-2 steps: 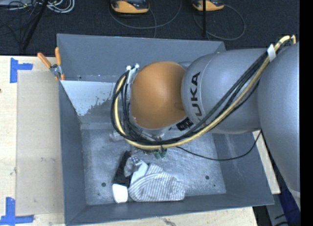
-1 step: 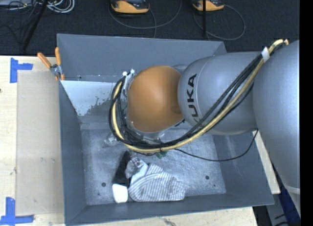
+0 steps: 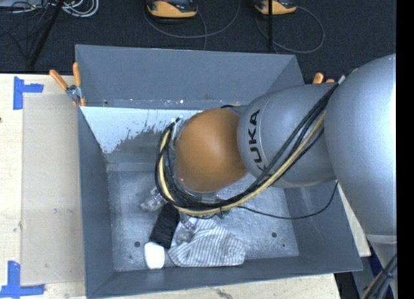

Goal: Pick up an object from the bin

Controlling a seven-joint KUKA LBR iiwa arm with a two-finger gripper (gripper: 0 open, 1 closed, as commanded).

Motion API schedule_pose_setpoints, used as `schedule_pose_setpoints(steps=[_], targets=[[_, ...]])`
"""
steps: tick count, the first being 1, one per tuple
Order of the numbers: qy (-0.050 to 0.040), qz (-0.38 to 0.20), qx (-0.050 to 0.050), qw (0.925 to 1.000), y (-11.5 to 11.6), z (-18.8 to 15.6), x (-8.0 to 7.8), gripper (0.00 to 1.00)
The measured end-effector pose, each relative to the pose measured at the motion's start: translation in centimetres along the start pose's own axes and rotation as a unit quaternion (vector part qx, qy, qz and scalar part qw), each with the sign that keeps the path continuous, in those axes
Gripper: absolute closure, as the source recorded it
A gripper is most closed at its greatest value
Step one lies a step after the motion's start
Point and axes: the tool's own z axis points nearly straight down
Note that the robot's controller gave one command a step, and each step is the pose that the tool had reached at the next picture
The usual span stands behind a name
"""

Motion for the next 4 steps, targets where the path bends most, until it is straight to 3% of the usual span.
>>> schedule_pose_setpoints(steps=[1, 3, 4], targets=[[-0.0058, -0.001, 0.002, 1.0000, 0.04, -0.24, -0.23, 1.00], [-0.0056, -0.001, 0.002, 1.0000, 0.06, -0.38, -0.24, 1.00], [-0.0014, -0.001, 0.001, 1.0000, 0.17, -1.17, -0.06, 1.00]])
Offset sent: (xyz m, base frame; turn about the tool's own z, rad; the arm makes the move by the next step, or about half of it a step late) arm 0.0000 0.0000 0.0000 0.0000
